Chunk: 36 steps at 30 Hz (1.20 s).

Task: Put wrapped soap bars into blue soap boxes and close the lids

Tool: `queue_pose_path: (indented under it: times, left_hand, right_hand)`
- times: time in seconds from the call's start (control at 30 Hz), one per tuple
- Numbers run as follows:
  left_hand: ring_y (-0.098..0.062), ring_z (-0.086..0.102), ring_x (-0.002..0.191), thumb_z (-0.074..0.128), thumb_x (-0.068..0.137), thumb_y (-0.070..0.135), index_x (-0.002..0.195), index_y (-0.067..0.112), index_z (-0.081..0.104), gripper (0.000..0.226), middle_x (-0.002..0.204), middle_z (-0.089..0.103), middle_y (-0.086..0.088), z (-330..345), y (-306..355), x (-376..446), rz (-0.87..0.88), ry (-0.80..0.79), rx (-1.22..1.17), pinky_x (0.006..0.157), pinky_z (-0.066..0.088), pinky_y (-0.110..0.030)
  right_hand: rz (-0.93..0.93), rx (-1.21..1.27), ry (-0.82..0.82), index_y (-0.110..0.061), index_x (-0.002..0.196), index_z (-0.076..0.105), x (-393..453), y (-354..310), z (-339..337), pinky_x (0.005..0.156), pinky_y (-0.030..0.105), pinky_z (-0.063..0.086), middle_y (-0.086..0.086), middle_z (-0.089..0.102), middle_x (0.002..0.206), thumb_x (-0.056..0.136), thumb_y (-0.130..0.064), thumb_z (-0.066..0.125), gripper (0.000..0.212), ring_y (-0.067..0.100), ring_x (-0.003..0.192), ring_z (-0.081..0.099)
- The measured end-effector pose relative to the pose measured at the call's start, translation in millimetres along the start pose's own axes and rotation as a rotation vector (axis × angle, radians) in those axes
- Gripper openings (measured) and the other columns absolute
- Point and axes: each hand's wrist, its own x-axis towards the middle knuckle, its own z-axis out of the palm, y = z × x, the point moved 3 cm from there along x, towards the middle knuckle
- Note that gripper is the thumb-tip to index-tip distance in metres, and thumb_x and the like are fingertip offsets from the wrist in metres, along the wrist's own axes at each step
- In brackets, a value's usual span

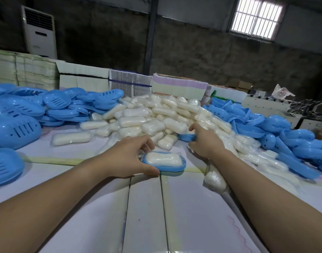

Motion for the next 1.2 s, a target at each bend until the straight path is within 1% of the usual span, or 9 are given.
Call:
queue_pose_path:
  times: [0.17,0.27,0.47,0.67,0.8,0.87,0.97,1.1,1.2]
  left_hand:
    - [-0.004,0.056,0.101,0.09,0.065,0.05,0.105,0.037,0.058,0.053,0.107,0.06,0.017,-1,1,0,0.002,-0.015,0.006,0.087,0.05,-0.026]
    - [-0.002,0.055,0.102,0.089,0.065,0.051,0.107,0.038,0.057,0.054,0.107,0.059,0.019,-1,1,0,0.001,-0.018,0.013,0.089,0.05,-0.027]
    - [-0.002,0.054,0.103,0.089,0.066,0.051,0.107,0.038,0.056,0.054,0.108,0.057,0.02,0,1,0,-0.002,-0.022,0.013,0.09,0.049,-0.025]
    - [-0.004,0.057,0.101,0.09,0.066,0.048,0.107,0.036,0.058,0.054,0.109,0.062,0.015,0,1,1,0.004,-0.015,0.004,0.085,0.049,-0.022]
    - [-0.003,0.057,0.101,0.09,0.066,0.048,0.108,0.036,0.058,0.054,0.109,0.062,0.015,0,1,0,0.006,-0.016,0.01,0.084,0.049,-0.022]
    - [-0.001,0.057,0.1,0.09,0.066,0.048,0.107,0.037,0.057,0.054,0.108,0.061,0.016,0,0,0,0.008,-0.014,0.003,0.079,0.046,-0.016]
    - [0.004,0.055,0.1,0.091,0.064,0.049,0.108,0.038,0.053,0.058,0.107,0.058,0.02,0,-1,0,0.002,-0.01,-0.002,0.076,0.044,-0.011]
    - [-0.002,0.056,0.105,0.091,0.063,0.052,0.114,0.038,0.05,0.067,0.112,0.057,0.018,2,-4,2,-0.018,-0.012,0.002,0.087,0.047,-0.019]
    - [-0.004,0.057,0.107,0.091,0.062,0.053,0.117,0.038,0.047,0.072,0.115,0.058,0.016,3,-5,3,-0.026,-0.022,-0.006,0.09,0.048,-0.022]
  right_hand:
    - [0.045,-0.08,0.011,-0.033,0.115,0.056,-3,-2,-2,0.067,0.032,0.042,-0.001,0.055,0.096,0.085,-0.028,0.062,0.032,0.02,0.086,0.047]
    - [0.02,-0.056,0.076,-0.029,0.096,0.058,-4,-2,-3,0.063,0.031,0.042,0.0,0.061,0.093,0.088,-0.031,0.061,0.009,0.022,0.085,0.054]
    - [-0.075,0.301,0.126,-0.025,0.091,0.056,-7,1,-9,0.056,0.031,0.037,-0.005,0.056,0.071,0.085,-0.031,0.072,0.018,0.016,0.067,0.053]
    - [-0.041,0.526,0.203,-0.021,0.093,0.057,-14,6,-22,0.063,0.037,0.045,-0.001,0.057,0.072,0.084,-0.034,0.072,0.021,0.014,0.065,0.048]
    - [-0.003,0.819,0.252,-0.017,0.077,0.055,-21,6,-33,0.05,0.023,0.038,-0.009,0.051,0.058,0.087,-0.035,0.068,0.025,0.006,0.052,0.044]
    - [0.023,0.982,0.139,-0.019,0.074,0.054,-25,2,-34,0.044,0.018,0.034,-0.011,0.047,0.053,0.093,-0.034,0.063,0.025,0.005,0.045,0.038]
    - [-0.013,1.206,-0.017,-0.015,0.078,0.053,-29,-8,-37,0.047,0.021,0.027,-0.002,0.039,0.055,0.099,-0.026,0.054,0.024,0.009,0.047,0.031]
    - [-0.065,1.577,-0.262,-0.014,0.078,0.043,-33,-22,-40,0.044,0.024,0.013,0.002,0.035,0.051,0.094,-0.023,0.05,0.02,0.01,0.044,0.029]
    - [0.003,1.46,-0.452,-0.015,0.061,0.057,-39,-28,-31,0.038,0.018,0.019,0.005,0.048,0.052,0.085,-0.026,0.058,0.027,0.011,0.042,0.039]
